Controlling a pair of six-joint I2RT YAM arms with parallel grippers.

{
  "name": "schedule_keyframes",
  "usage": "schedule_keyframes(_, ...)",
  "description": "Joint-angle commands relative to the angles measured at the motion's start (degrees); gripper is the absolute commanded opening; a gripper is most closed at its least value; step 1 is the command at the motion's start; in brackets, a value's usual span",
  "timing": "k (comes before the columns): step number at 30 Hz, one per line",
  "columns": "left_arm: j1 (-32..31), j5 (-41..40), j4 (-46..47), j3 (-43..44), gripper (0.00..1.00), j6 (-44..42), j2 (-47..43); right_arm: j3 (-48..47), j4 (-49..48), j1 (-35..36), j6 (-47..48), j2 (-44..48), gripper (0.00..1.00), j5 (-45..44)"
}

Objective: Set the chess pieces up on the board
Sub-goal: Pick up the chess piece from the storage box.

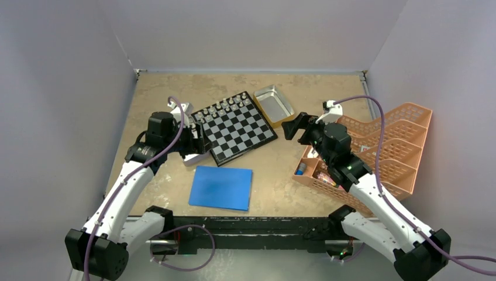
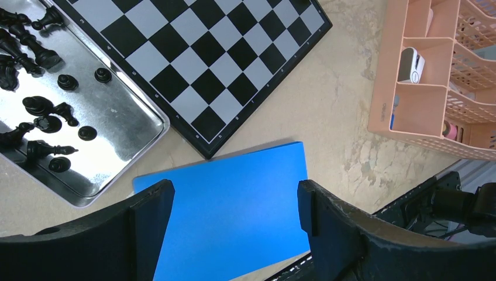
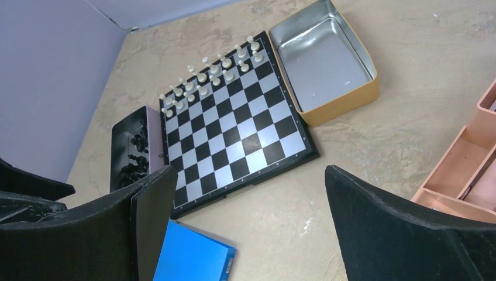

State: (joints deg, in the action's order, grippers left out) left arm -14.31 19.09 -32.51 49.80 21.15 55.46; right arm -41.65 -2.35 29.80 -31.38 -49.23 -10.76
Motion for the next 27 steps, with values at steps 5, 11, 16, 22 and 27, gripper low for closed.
schedule_keyframes(5,0.3,-1.0,2.1,0.5,0.77,-1.6,-0.1,-1.3,-1.1,-0.4,-0.2,0.5,0.99,-1.5)
schedule_keyframes(11,0.3,0.0,2.5,0.5,0.77,-0.7,-1.0,-2.1,-0.3,-0.3,-0.1,0.4,0.99,-0.5)
schedule_keyframes(16,0.3,-2.2,2.4,1.6,0.76,2.5,0.0,-1.2,-1.9,-0.3,0.7,1.4,0.99,1.0)
schedule_keyframes(22,0.3,-5.1,-1.7,5.9,0.7,5.3,7.0,1.3,-6.5,-0.3,1.6,3.4,0.99,5.7)
schedule_keyframes(27,0.4,-12.7,-5.2,11.7,0.5,5.3,14.2,1.1,-6.5,-0.3,1.7,4.5,0.98,6.2)
